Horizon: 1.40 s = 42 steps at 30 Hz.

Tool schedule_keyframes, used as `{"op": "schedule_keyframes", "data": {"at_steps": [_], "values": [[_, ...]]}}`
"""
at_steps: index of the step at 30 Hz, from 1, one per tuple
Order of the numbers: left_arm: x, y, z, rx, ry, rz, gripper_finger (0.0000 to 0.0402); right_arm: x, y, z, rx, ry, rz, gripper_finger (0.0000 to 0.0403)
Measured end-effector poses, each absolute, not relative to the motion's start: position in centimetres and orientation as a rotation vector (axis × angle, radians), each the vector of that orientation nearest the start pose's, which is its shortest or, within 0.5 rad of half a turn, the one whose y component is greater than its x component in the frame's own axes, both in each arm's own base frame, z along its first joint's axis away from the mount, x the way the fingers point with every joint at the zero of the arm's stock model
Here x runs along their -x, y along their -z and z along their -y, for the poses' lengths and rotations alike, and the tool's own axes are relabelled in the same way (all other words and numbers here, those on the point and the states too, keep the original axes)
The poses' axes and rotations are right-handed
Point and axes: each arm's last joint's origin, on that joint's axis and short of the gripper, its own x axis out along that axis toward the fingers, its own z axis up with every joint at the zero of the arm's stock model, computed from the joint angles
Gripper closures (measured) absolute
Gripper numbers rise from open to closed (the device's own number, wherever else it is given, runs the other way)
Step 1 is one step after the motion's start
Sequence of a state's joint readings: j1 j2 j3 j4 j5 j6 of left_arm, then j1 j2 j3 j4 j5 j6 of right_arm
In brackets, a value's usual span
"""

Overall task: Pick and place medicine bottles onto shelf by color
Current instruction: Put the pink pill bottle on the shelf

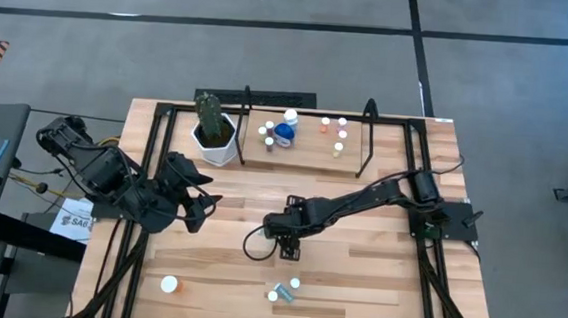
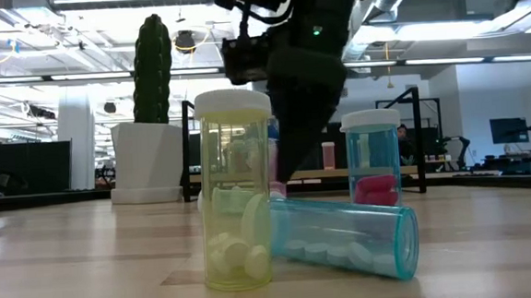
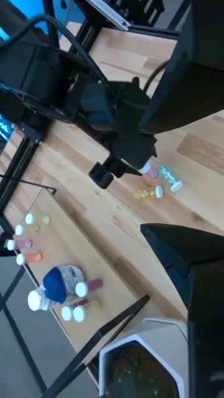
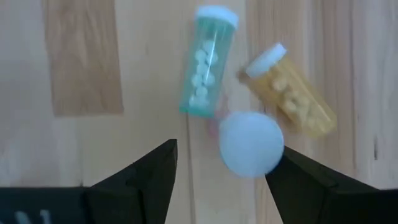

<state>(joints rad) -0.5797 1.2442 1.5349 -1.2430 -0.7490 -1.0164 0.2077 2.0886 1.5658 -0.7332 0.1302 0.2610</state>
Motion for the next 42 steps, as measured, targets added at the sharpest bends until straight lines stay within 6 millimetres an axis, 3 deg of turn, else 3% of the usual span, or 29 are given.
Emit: {"op": "schedule_keyframes", "data": {"at_steps": [22,27,37,42], "values": [[-18.2,-40.9,9.5,0.379,-0.503,-0.566,0.0167,-42.0,-17.2,-7.0,-0.021,0.107,-1.199,0.0152],[-18.2,-40.9,9.5,0.378,-0.504,-0.565,0.0167,-42.1,-17.2,-6.8,-0.023,0.108,-1.198,0.0184],[-18.2,-40.9,9.5,0.373,-0.505,-0.568,0.0167,-42.2,-17.2,-6.8,-0.031,0.08,-1.194,0.0289],[-18.1,-40.9,9.5,0.367,-0.507,-0.573,0.0167,-42.0,-17.6,-6.6,-0.034,0.08,-1.214,0.0289]]}}
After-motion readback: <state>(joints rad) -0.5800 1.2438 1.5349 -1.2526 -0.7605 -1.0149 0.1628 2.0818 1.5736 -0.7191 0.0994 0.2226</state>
